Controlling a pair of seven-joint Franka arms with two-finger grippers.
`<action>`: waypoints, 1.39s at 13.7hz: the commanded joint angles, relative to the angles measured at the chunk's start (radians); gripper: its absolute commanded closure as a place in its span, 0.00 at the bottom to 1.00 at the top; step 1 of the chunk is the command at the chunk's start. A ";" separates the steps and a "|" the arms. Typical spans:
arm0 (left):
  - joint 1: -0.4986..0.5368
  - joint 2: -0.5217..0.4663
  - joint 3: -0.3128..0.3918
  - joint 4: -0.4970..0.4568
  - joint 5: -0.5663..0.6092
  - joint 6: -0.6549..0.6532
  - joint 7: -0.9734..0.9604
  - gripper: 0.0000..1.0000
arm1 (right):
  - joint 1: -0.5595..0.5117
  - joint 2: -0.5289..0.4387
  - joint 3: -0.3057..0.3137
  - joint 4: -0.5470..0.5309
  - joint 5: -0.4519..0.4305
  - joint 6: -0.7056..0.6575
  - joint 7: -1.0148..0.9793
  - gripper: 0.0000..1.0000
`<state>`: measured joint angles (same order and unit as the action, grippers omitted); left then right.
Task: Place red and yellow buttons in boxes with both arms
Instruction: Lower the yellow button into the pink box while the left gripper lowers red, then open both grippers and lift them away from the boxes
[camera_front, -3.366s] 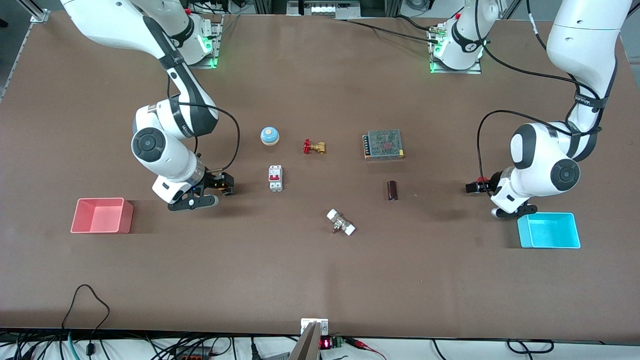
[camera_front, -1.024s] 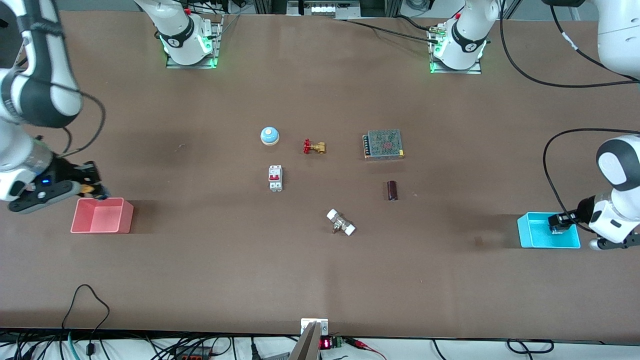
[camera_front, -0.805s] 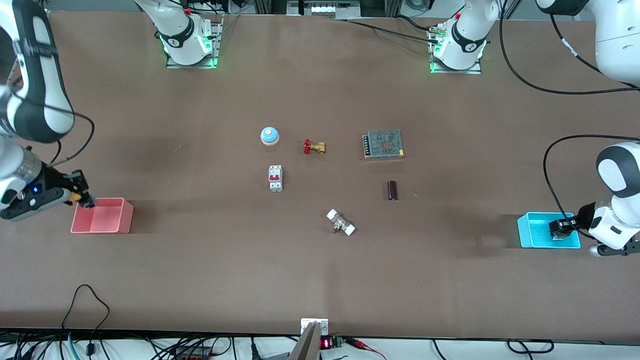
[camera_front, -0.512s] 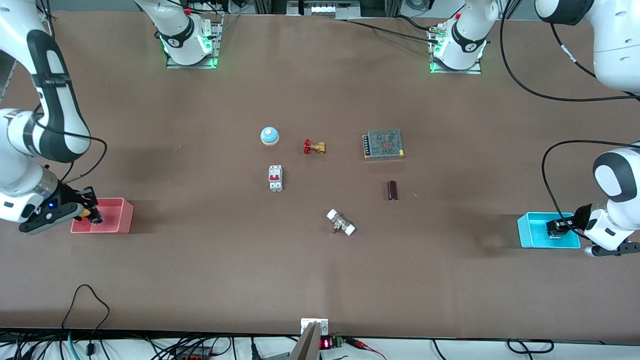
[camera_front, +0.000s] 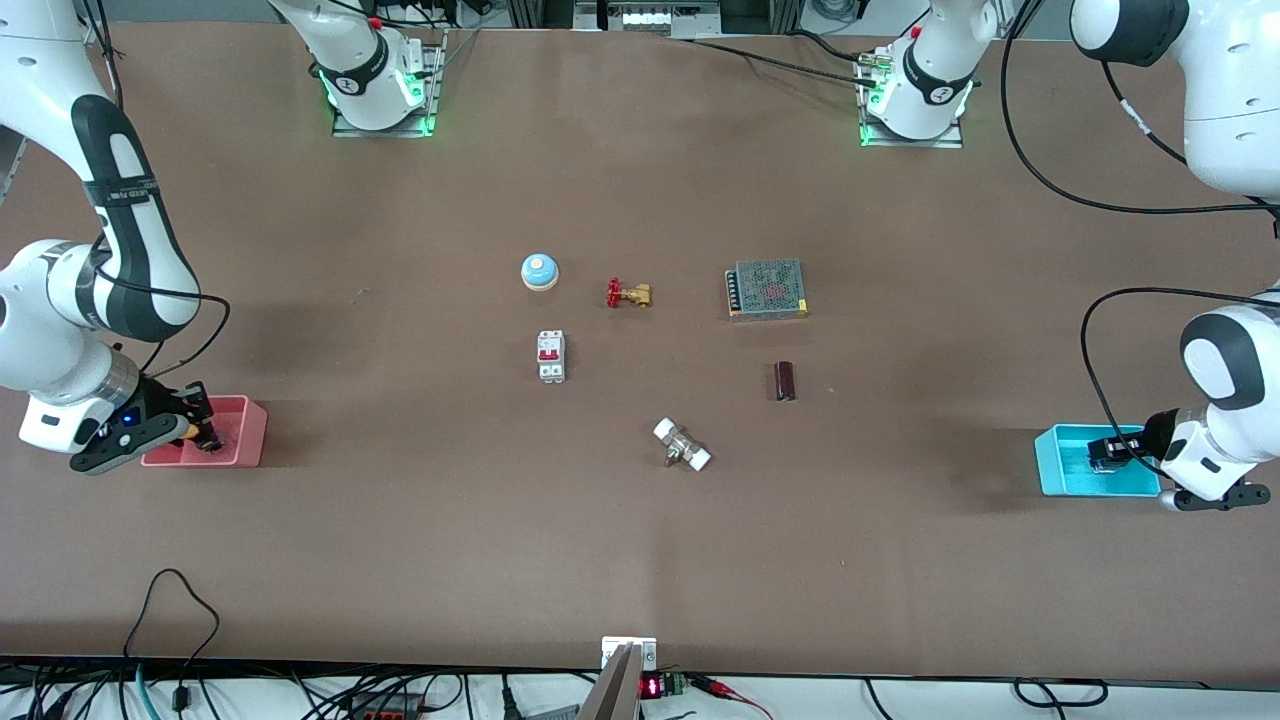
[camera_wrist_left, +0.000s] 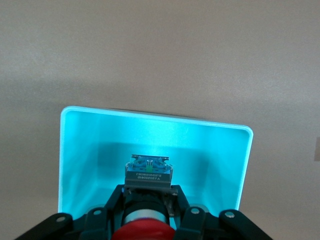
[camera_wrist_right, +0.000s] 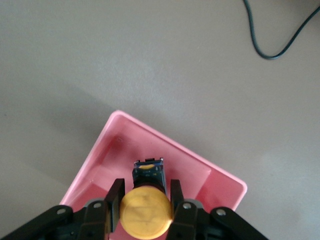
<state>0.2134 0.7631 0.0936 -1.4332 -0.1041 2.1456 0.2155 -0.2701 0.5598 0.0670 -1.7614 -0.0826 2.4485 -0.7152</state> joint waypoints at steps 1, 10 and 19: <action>0.003 0.035 0.001 0.053 -0.019 -0.023 0.030 0.83 | -0.017 0.002 0.008 -0.015 0.003 0.006 -0.027 0.72; 0.003 0.061 0.001 0.048 -0.028 -0.023 0.028 0.48 | -0.017 0.029 0.008 -0.015 0.006 0.023 -0.024 0.60; -0.020 -0.109 -0.006 -0.007 -0.025 -0.128 0.022 0.00 | -0.017 0.026 0.008 -0.013 0.004 0.023 -0.024 0.26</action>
<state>0.2067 0.7641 0.0898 -1.4033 -0.1055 2.0977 0.2185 -0.2758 0.5919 0.0668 -1.7695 -0.0824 2.4620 -0.7199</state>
